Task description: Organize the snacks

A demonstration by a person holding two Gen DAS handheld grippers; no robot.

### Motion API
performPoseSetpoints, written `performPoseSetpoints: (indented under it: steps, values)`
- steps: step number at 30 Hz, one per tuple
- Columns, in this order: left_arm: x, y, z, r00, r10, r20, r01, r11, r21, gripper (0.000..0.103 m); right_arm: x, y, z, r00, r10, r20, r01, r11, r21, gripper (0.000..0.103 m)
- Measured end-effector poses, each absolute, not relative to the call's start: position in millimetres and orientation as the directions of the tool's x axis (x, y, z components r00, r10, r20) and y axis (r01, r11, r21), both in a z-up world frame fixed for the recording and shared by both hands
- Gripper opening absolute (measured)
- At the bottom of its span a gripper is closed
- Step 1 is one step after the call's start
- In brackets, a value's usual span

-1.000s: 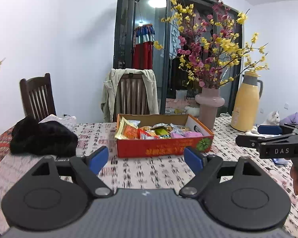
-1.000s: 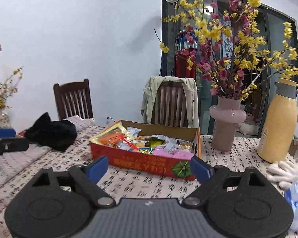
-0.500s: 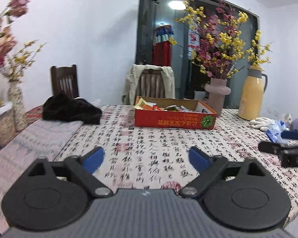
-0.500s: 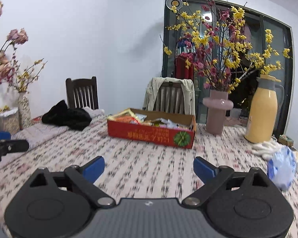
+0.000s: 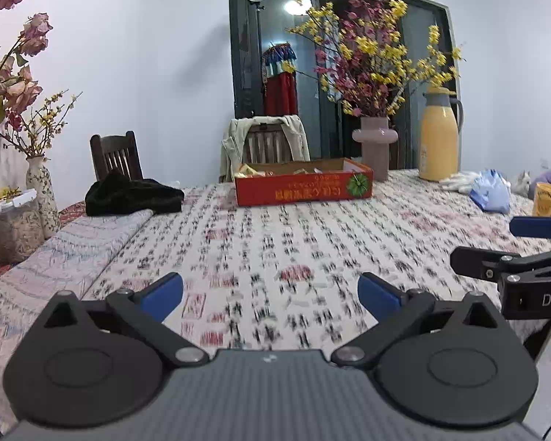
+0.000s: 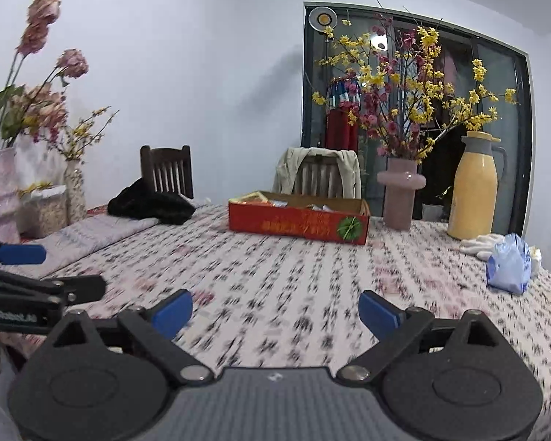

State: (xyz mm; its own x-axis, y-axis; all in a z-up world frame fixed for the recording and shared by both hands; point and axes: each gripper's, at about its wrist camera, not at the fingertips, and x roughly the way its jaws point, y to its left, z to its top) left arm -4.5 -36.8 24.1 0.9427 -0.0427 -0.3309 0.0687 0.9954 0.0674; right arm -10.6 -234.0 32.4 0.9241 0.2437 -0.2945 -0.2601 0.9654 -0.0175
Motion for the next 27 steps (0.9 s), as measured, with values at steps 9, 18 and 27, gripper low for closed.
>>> performPoseSetpoints:
  steps: [9,18,27]
  values:
    - [-18,-32,12,0.927,-0.014,-0.374,0.021,1.000,0.015,0.103,-38,-227,21,0.905,0.237,-0.353,-0.261,0.965,-0.021,0.103]
    - [-20,-32,14,0.932,-0.018,-0.363,0.030,0.999,0.025,0.103,-31,-236,22,0.912,0.206,-0.354,-0.212,0.977,0.023,0.103]
    - [-20,-33,16,0.937,-0.021,-0.349,0.032,0.999,0.027,0.103,-32,-235,22,0.916,0.200,-0.348,-0.200,0.979,0.036,0.103]
